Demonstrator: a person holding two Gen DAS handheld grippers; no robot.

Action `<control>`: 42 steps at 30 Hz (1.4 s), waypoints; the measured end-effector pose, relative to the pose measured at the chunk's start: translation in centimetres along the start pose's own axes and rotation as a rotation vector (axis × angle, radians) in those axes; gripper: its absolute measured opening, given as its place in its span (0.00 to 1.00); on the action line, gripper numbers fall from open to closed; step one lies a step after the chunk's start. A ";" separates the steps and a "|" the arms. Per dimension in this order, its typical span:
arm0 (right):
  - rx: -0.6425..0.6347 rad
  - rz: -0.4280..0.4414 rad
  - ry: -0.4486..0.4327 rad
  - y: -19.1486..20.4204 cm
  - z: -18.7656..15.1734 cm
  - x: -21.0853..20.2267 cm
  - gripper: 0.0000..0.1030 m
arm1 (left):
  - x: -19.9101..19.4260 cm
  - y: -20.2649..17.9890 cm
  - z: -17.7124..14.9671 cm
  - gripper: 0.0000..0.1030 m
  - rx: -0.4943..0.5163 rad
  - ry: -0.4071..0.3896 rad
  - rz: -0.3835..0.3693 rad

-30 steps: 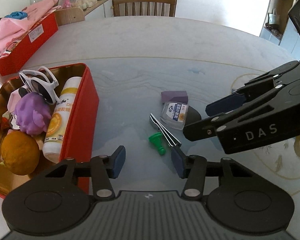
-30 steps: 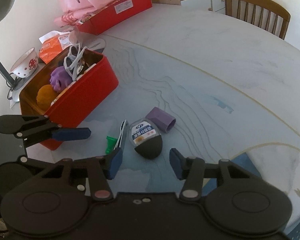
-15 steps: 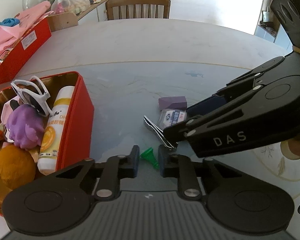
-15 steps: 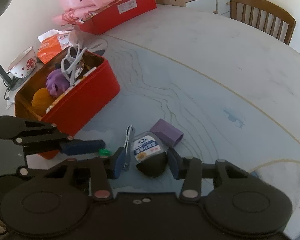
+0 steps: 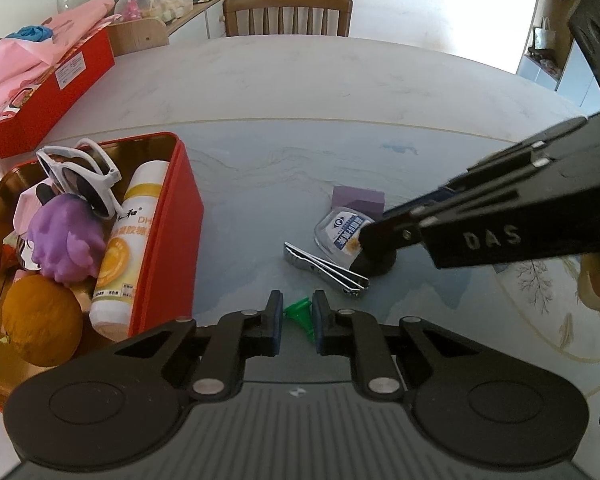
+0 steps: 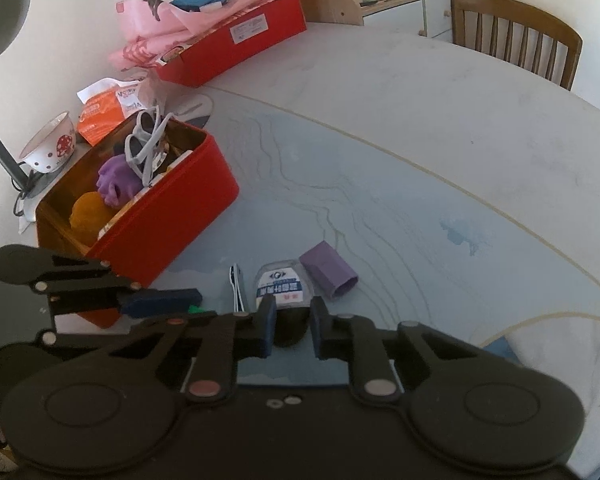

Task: Organize rigid objects
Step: 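Grasp the green cap with the left tool while the right tool grasps the small white bottle, then carry the green cap and white bottle into the tin box and release both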

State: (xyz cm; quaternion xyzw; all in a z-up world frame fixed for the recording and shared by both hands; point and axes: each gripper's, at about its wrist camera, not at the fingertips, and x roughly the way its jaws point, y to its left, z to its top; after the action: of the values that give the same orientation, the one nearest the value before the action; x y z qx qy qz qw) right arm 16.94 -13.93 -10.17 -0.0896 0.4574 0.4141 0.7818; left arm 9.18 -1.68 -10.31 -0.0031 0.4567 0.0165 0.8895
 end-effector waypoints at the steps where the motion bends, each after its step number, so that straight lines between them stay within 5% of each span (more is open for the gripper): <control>1: -0.001 0.002 -0.001 0.1 0.1 0.1 0.21 | 0.0 -0.1 0.0 0.14 0.003 0.001 0.001; 12: -0.028 -0.069 0.027 1.9 0.5 1.7 0.42 | -0.5 0.1 -0.8 0.14 -0.011 -0.001 0.003; 26: -0.084 -0.126 0.003 3.3 -0.2 1.5 0.36 | -0.7 1.1 -0.8 0.14 -0.028 0.001 -0.014; 42: 0.009 -0.092 -0.105 5.1 -0.5 -6.2 0.36 | -5.7 4.6 1.0 0.14 -0.090 -0.069 -0.094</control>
State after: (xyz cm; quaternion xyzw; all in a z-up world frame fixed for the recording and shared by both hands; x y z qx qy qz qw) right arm 11.39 -14.44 -4.38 -0.0851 0.4131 0.3795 0.8234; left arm 6.49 2.80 -5.07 -0.0638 0.4239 -0.0048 0.9035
